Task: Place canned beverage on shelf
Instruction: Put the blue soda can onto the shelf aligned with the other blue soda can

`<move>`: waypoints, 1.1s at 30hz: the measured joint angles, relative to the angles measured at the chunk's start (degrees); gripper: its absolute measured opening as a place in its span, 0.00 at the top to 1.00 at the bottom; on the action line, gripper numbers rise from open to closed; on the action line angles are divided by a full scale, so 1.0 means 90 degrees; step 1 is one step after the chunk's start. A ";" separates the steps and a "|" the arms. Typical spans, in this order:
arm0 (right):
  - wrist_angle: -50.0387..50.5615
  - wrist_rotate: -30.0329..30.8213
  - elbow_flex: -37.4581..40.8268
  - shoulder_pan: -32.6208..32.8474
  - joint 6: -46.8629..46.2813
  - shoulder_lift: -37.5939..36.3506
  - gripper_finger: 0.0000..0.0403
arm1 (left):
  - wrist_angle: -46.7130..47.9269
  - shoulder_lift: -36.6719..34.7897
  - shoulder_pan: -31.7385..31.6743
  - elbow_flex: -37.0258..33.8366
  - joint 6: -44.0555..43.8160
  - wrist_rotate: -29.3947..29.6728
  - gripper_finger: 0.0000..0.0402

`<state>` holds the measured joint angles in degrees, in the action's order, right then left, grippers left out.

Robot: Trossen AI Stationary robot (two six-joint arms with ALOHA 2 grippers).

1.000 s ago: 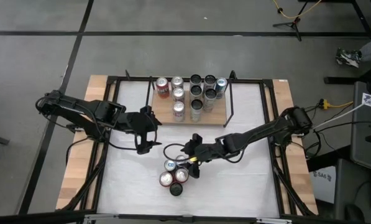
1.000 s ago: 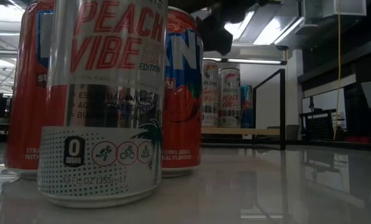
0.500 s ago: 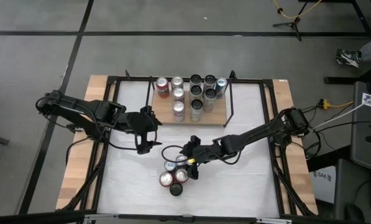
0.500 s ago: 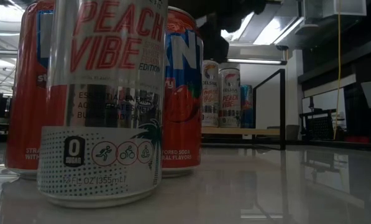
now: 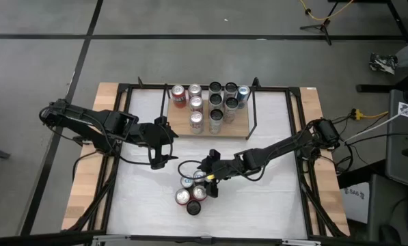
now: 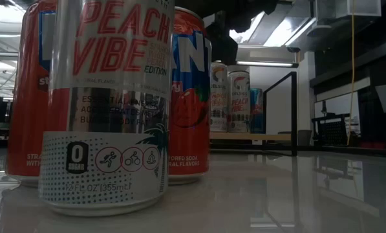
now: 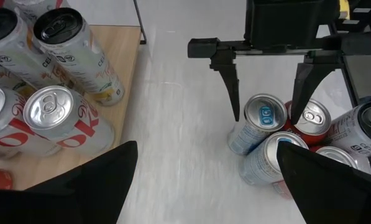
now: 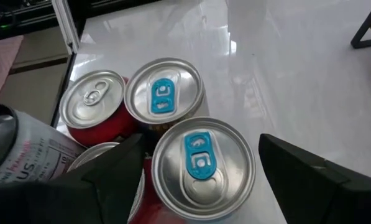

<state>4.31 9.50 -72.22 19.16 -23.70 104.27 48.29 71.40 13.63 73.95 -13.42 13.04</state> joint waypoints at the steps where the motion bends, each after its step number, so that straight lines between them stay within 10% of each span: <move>1: -0.0004 -0.0005 0.0000 0.0000 0.0002 0.0000 0.22 | 0.0002 0.0000 0.0000 0.0000 -0.0001 0.0000 0.06; 21: -0.0043 0.0060 -0.0004 -0.0005 0.0006 0.0190 0.23 | 0.0005 -0.0005 0.0000 0.0002 -0.0004 0.0000 0.06; 33: -0.0013 0.0063 -0.0003 -0.0005 0.0009 0.0192 0.43 | 0.0004 -0.0005 0.0000 0.0002 -0.0004 0.0000 0.06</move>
<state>4.19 10.07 -72.25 19.11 -23.62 106.00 48.33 71.35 13.63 73.97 -13.45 13.04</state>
